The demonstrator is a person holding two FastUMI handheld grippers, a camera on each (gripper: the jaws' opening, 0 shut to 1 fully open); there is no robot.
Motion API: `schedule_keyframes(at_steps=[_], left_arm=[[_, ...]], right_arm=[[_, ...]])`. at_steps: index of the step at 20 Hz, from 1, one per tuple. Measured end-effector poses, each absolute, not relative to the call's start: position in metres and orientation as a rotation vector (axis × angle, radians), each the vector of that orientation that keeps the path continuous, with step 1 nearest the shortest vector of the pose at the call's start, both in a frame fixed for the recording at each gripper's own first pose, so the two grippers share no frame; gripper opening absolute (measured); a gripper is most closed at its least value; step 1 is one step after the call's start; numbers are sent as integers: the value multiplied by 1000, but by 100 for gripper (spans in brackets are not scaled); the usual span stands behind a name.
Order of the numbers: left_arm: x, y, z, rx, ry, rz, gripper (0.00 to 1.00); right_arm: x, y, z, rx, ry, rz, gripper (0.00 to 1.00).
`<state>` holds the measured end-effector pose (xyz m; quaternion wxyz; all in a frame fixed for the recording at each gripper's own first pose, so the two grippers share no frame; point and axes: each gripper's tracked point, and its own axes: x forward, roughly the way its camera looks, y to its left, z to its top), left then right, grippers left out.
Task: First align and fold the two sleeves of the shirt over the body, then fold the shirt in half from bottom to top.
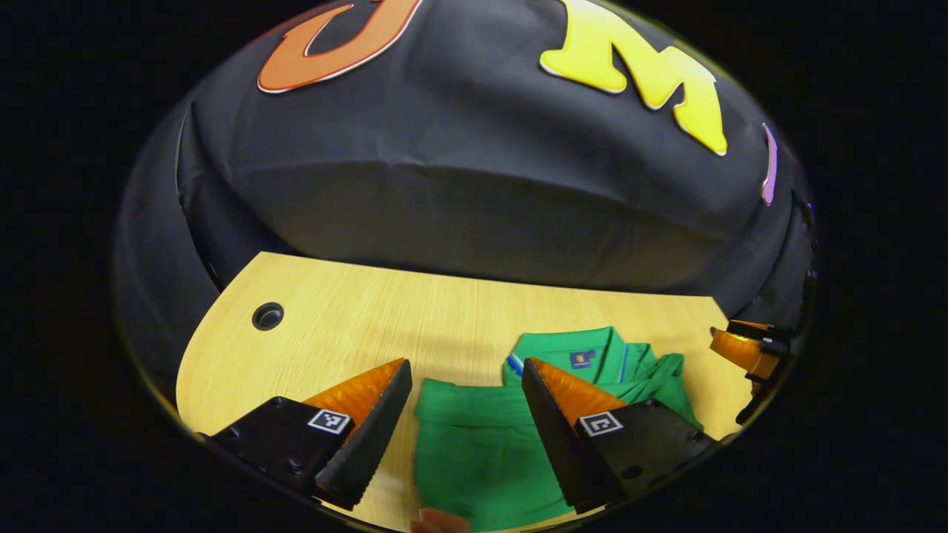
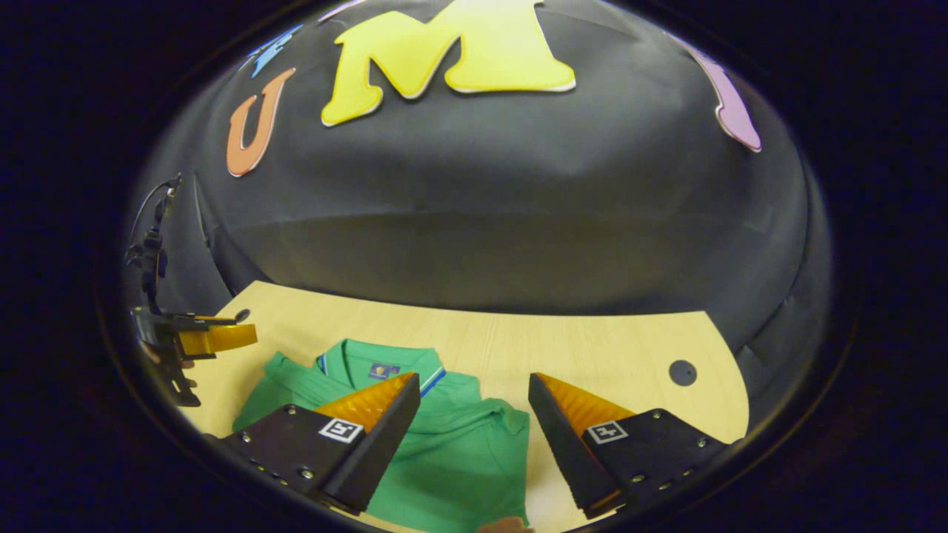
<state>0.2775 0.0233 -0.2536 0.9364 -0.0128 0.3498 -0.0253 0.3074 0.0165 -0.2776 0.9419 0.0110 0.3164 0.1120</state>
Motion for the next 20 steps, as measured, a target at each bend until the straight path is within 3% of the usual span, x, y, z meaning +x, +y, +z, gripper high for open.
schedule_keyframes(at_steps=[8, 20], left_arm=[[224, 18, -183, 71, 559, -56, 98], [74, 3, -83, 130, 317, -53, 98]], right_arm=[[247, 13, -217, 12, 545, 237, 93], [87, 16, -120, -66, 403, 290, 93]])
